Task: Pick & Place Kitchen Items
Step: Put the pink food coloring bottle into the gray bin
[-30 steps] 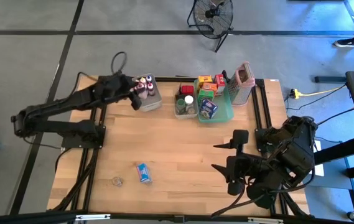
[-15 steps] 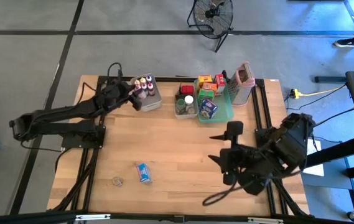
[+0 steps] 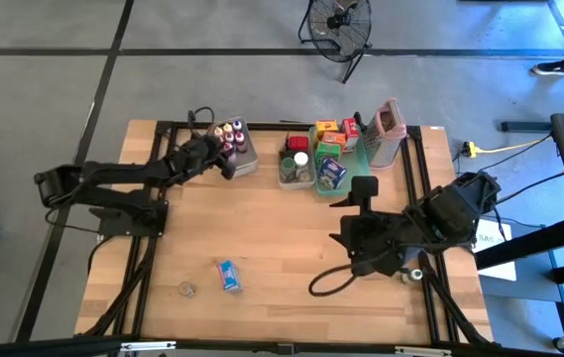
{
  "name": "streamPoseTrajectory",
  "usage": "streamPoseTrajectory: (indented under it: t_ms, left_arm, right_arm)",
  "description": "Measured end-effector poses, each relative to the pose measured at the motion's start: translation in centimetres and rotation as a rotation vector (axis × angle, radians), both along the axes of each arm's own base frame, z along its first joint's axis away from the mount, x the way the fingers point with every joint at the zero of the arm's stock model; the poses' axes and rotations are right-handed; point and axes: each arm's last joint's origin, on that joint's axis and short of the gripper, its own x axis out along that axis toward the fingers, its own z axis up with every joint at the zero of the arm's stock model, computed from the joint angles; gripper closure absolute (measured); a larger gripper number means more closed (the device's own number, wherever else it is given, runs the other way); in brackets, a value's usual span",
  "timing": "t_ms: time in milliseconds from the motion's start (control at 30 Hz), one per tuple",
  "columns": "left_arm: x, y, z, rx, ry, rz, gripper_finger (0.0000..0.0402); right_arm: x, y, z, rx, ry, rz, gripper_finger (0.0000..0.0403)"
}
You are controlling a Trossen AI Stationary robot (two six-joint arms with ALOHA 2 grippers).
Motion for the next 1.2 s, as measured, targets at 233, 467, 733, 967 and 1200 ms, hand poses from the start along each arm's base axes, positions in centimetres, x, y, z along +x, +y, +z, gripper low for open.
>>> streamPoseTrajectory:
  t_ms: [233,467,733,967,1200]
  left_arm:
    - [0.6,0.8,-2.1,-0.056,0.040,0.044,0.0287]
    - [0.9,1.1,-2.5,-0.039,0.044,0.077,0.0287]
    - [0.8,1.3,-2.6,-0.033,0.031,0.155,0.0204]
    - [1.1,1.2,-2.2,-0.042,-0.032,0.081,0.0190]
    - [0.9,1.0,0.3,0.080,-0.097,0.020,0.0191]
  right_arm:
    - [0.2,-0.3,-0.1,0.036,0.031,0.022,0.0107]
    - [0.2,-0.3,-0.1,0.037,0.032,0.022,0.0107]
    - [0.2,-0.3,-0.1,0.038,0.031,0.021,0.0107]
    - [0.2,-0.3,-0.1,0.043,0.029,0.016,0.0107]
    - [0.2,-0.3,-0.1,0.070,0.035,0.015,0.0107]
